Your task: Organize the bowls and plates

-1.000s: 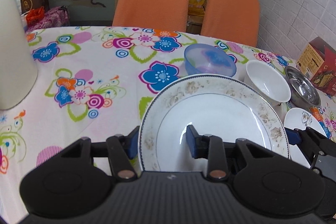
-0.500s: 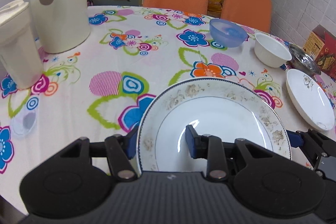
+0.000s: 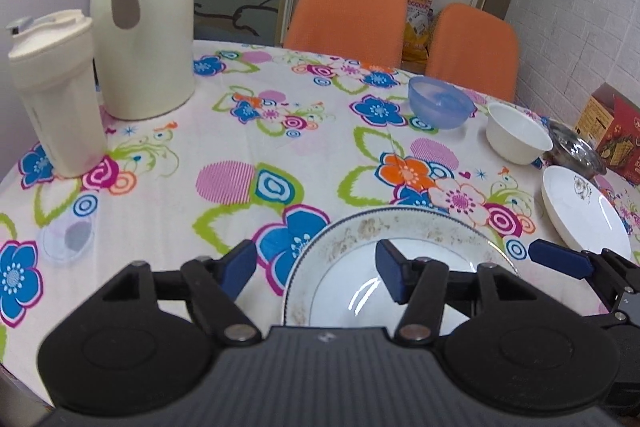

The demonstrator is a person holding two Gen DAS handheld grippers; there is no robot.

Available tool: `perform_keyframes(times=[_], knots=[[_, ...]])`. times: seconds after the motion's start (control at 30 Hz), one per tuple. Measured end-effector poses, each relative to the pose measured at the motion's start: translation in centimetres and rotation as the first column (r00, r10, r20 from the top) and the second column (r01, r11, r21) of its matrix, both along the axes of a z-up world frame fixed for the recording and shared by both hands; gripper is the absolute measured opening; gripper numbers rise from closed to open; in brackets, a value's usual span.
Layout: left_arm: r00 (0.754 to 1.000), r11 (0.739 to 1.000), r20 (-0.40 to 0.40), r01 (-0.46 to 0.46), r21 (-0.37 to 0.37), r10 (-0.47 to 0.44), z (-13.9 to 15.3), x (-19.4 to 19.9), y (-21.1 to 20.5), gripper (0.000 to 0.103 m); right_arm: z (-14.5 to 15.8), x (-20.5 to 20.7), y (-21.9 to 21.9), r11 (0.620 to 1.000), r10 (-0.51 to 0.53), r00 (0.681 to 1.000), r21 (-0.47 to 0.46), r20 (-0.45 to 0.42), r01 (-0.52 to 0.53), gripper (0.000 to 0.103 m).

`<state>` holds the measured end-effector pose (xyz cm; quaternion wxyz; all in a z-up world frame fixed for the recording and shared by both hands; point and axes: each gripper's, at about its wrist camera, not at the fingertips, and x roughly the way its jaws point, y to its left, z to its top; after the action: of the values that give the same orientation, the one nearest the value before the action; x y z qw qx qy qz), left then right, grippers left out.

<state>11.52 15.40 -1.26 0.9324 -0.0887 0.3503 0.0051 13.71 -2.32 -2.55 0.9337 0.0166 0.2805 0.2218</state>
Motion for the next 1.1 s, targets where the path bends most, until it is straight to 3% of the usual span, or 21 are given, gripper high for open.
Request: perform_keyframes(times=[0.17, 0.33, 0.4, 0.5, 0.6, 0.7, 0.8, 1.1], knots=[[1.000, 0.999, -0.001, 0.028, -0.017, -0.028, 0.9, 0.4, -1.1, 0.061, -0.4, 0.6, -3.8, 0.997, -0.055, 0.997, 0.045, -0.062, 0.058, 0.088], [0.994, 0.993, -0.012, 0.113, -0.021, -0.113, 1.2, 1.5, -4.9, 0.064, -0.9, 0.2, -10.4, 0.975, -0.199, 0.975, 0.082, -0.101, 0.208, 0.089], [0.988, 0.987, -0.023, 0.155, -0.035, -0.155, 1.2, 2.3, -6.9, 0.069, -0.6, -0.1, -13.3, 0.964, -0.228, 0.969, 0.122, -0.092, 0.238, 0.088], [0.973, 0.973, -0.043, 0.225, -0.052, -0.227, 1.1, 4.1, -10.4, 0.075, -0.1, -0.1, -17.3, 0.925, -0.363, 0.928, 0.092, -0.082, 0.370, 0.088], [0.958, 0.959, -0.052, 0.282, -0.028, -0.283, 1.1, 5.8, -14.0, 0.075, 0.2, 0.0, -20.9, 0.896, -0.415, 0.906, 0.136, -0.091, 0.424, 0.088], [0.944, 0.947, -0.076, 0.322, -0.017, -0.322, 1.1, 7.9, -17.1, 0.075, -0.5, 1.5, -23.2, 0.873, -0.473, 0.876, 0.086, -0.090, 0.480, 0.088], [0.932, 0.938, -0.113, 0.346, 0.001, -0.344, 0.6, 10.7, -20.4, 0.075, -1.7, 4.3, -24.9, 0.871, -0.475, 0.868, 0.065, -0.147, 0.488, 0.088], [0.919, 0.933, -0.201, 0.356, 0.058, -0.339, -2.0, 15.5, -25.9, 0.074, -3.0, 8.8, -23.8, 0.922, -0.384, 0.910, -0.015, -0.155, 0.386, 0.089]])
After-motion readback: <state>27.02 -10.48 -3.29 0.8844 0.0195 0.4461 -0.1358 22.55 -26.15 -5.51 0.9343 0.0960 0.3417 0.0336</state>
